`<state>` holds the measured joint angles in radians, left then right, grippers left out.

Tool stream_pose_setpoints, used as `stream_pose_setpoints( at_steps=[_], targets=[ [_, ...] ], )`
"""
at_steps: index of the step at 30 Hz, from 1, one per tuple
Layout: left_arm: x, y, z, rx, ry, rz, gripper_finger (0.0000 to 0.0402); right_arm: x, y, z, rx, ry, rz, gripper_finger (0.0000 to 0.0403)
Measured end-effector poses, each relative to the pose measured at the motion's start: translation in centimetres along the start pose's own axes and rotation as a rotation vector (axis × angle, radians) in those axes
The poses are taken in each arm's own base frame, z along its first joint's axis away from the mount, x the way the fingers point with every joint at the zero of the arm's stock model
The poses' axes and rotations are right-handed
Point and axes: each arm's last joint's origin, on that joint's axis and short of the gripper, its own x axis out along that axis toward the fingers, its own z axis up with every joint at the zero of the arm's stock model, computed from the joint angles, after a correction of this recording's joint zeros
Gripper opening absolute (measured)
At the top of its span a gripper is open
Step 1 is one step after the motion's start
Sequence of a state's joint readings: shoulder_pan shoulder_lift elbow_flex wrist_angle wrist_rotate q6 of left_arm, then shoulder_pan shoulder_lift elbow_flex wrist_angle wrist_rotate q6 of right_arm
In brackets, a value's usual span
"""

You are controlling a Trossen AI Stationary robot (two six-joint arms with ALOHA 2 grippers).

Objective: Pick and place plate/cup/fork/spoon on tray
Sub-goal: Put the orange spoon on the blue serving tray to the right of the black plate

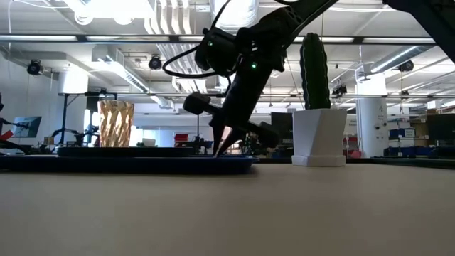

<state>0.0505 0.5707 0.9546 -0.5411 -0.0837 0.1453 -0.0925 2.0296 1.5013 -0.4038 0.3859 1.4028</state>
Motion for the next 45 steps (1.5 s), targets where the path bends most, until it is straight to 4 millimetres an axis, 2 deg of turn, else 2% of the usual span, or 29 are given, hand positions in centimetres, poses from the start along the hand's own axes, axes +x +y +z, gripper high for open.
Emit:
stream_pose_setpoints(
  at_steps=[10,14,23,32,45],
  targets=[
    [-0.4,0.1,0.1,0.025,-0.016,0.003,0.0,0.0,0.3,0.0,0.033,-0.013,0.034,0.0008],
    [-0.6,0.1,0.1,0.025,-0.023,0.004,0.0,0.4,0.8,-0.6,0.012,-0.015,0.078,0.0008],
    [-0.9,0.1,0.2,0.024,-0.031,0.005,0.0,2.1,0.0,-2.0,0.003,0.025,0.038,0.0008],
    [-0.9,0.1,0.2,0.023,-0.032,0.005,0.0,2.2,0.0,-2.0,-0.012,0.013,0.039,0.0009],
    [-0.9,0.1,0.1,0.019,-0.031,0.005,0.0,2.2,0.2,-2.0,-0.026,-0.004,0.058,0.0051]
  ],
)
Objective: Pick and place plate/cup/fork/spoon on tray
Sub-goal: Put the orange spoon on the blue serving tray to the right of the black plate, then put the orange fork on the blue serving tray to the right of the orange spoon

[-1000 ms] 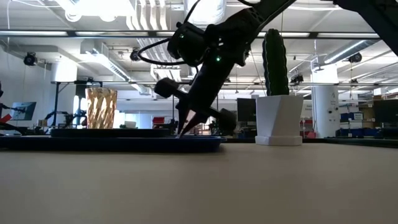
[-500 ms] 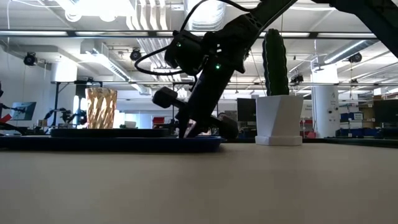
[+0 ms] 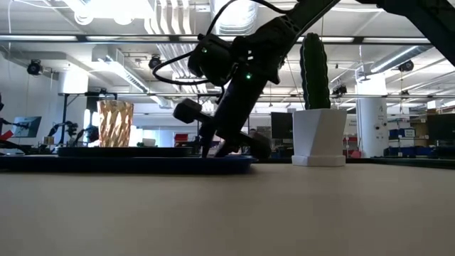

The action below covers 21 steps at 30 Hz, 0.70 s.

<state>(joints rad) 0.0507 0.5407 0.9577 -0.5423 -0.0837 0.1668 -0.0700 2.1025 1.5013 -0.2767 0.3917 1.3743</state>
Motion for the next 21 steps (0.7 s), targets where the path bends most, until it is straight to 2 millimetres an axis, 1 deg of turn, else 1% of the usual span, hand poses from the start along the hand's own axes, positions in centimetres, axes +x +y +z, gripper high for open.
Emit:
stream_pose_setpoints(
  at_steps=[5,7,9,11,14,15,17,20,21],
  targets=[
    [0.0,0.0,0.0,-0.002,0.0,0.001,0.0,-0.6,0.5,0.5,-0.032,-0.011,0.016,0.0065],
    [0.0,0.0,0.0,-0.002,0.001,0.0,0.0,-1.5,1.3,1.3,-0.077,-0.036,0.039,0.007],
    [0.0,0.0,0.0,-0.001,0.003,0.0,0.0,-2.9,2.6,2.4,-0.111,-0.063,0.084,0.0074],
    [0.0,0.0,-0.1,-0.001,0.015,-0.002,0.0,-4.6,4.0,3.6,-0.153,-0.087,0.132,0.0078],
    [0.0,-0.1,-0.3,0.0,0.03,-0.005,0.0,-7.3,5.8,5.0,-0.269,-0.086,0.164,0.0079],
    [0.0,-0.1,-0.3,0.0,0.03,-0.005,0.0,-8.2,6.3,5.4,-0.312,-0.06,0.167,0.0078],
    [-0.1,0.0,-0.3,0.0,0.026,-0.004,0.0,-10.8,7.3,6.4,-0.373,0.007,0.175,0.0076],
    [-0.4,0.0,-0.3,-0.001,0.016,-0.002,0.0,-14.8,8.0,6.9,-0.422,0.136,0.109,0.0074],
    [-0.5,0.0,-0.2,-0.001,0.012,-0.002,0.0,-16.1,7.9,6.9,-0.436,0.185,0.062,0.0073]
  ],
)
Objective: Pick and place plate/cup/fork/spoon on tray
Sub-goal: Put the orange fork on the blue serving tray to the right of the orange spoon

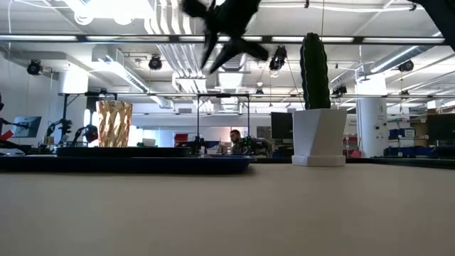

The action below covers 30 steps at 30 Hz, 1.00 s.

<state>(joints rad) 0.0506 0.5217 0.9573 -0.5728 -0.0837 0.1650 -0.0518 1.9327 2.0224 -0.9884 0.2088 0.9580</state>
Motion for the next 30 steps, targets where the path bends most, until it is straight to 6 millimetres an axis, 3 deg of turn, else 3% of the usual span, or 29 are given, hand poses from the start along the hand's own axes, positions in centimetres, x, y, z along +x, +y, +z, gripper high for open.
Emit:
stream_pose_setpoints(
  at_steps=[5,9,20,24,30],
  targets=[
    [-0.6,0.1,0.1,-0.002,-0.024,0.005,0.0,-5.0,0.5,-3.2,0.064,0.208,-0.143,0.0073],
    [-1.1,0.1,0.1,-0.003,-0.04,0.009,0.0,-7.6,1.7,-6.7,0.12,0.265,-0.198,0.0073],
    [-1.5,0.2,0.1,-0.002,-0.053,0.015,0.0,-9.4,3.5,-17.9,0.301,0.301,-0.339,0.0073],
    [-1.4,0.2,0.1,-0.001,-0.05,0.014,0.0,-9.9,2.9,-21.6,0.392,0.333,-0.423,0.0073],
    [-1.5,0.1,-0.1,-0.004,-0.037,0.01,0.0,-12.5,0.3,-25.7,0.567,0.365,-0.549,0.0073]
  ],
)
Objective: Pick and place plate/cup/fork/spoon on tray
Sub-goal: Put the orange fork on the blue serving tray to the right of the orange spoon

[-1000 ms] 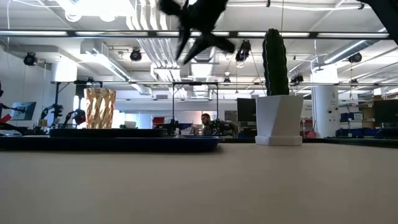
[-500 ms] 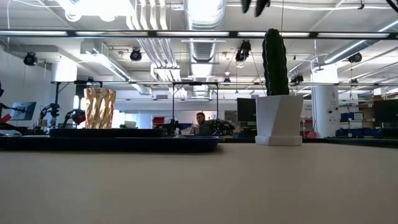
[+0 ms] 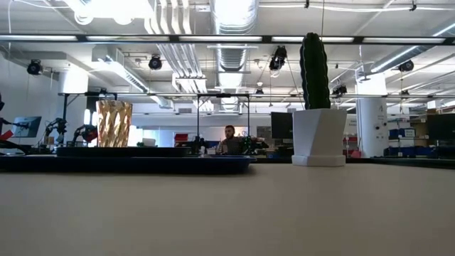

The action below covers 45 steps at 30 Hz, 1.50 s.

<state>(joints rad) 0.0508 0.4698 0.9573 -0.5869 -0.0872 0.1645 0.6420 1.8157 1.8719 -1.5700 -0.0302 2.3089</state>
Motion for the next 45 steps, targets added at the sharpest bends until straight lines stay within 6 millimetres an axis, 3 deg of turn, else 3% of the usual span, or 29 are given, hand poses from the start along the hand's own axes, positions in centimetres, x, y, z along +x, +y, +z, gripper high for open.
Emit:
stream_pose_setpoints(
  at_steps=[3,13,21,28,36,45],
  targets=[
    [0.0,0.0,0.0,-0.001,0.0,-0.002,0.0,0.1,-1.5,-0.4,0.021,0.025,0.005,0.0073],
    [0.0,0.0,0.0,-0.028,0.0,-0.004,0.0,2.2,-2.7,1.0,0.02,0.048,-0.032,0.0073],
    [0.0,0.0,0.0,-0.03,0.001,-0.005,0.0,3.4,-5.4,3.7,0.019,0.09,0.012,0.0073],
    [0.0,0.0,0.0,-0.047,0.0,-0.005,0.0,6.0,-7.0,5.8,0.028,0.148,0.057,0.0073],
    [0.1,0.0,0.0,-0.053,0.002,-0.005,0.0,9.8,-8.0,5.8,0.014,0.334,-0.003,0.0073],
    [0.6,-0.1,-0.1,-0.051,0.02,-0.007,0.0,11.3,-8.2,5.8,0.006,0.337,-0.026,0.0073]
  ],
)
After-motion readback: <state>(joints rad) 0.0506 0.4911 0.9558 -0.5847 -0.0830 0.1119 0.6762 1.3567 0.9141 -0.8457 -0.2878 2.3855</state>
